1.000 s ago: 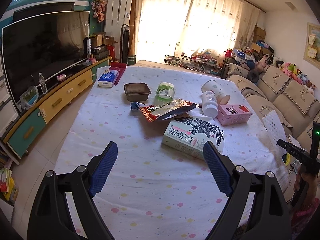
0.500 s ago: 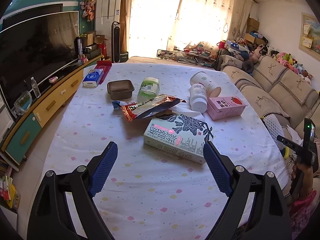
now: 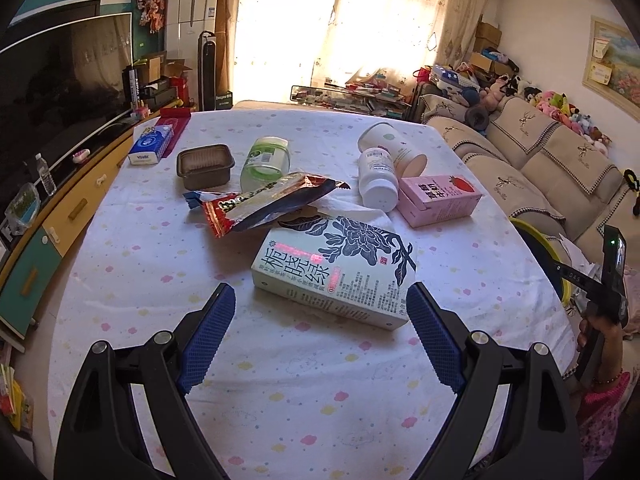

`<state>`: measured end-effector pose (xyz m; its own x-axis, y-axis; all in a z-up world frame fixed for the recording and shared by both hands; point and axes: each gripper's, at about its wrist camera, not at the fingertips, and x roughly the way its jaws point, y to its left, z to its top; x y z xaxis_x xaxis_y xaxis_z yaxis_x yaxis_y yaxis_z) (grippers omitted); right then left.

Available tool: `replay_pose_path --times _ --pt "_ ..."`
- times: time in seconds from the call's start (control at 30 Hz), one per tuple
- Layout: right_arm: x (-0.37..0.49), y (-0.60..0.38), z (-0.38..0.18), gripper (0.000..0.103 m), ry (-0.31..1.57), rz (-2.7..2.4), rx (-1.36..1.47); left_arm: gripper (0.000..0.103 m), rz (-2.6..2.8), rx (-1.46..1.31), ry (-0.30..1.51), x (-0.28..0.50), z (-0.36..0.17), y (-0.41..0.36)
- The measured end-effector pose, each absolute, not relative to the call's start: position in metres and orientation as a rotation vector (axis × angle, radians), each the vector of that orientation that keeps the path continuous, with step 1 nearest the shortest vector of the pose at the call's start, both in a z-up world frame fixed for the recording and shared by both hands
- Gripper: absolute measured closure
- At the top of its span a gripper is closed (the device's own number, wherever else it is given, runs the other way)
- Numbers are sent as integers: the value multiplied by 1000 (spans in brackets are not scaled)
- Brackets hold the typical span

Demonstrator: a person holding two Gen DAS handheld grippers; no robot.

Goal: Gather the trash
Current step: 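Carry the foam net over the bin and open the right gripper, then move the left gripper to the printed paper box and grasp it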

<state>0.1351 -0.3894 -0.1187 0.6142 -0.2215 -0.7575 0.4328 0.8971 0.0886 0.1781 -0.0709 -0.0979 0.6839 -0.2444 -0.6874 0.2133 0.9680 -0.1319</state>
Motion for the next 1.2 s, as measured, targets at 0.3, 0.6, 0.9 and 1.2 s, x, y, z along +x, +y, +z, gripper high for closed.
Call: replay_pose_path --times 0.3,0.6,0.9,1.2 --pt "141 -377 -119 55 841 -349 262 17 -297 -50 804 208 -110 -67" --pt "143 -374 -117 54 841 -342 264 13 -396 -75 835 231 -122 -64" --pt "144 -372 -117 54 843 -329 268 13 -586 -7 840 199 -113 -95" --pt "142 -368 -111 54 826 -317 273 13 -881 113 857 141 -105 -162"
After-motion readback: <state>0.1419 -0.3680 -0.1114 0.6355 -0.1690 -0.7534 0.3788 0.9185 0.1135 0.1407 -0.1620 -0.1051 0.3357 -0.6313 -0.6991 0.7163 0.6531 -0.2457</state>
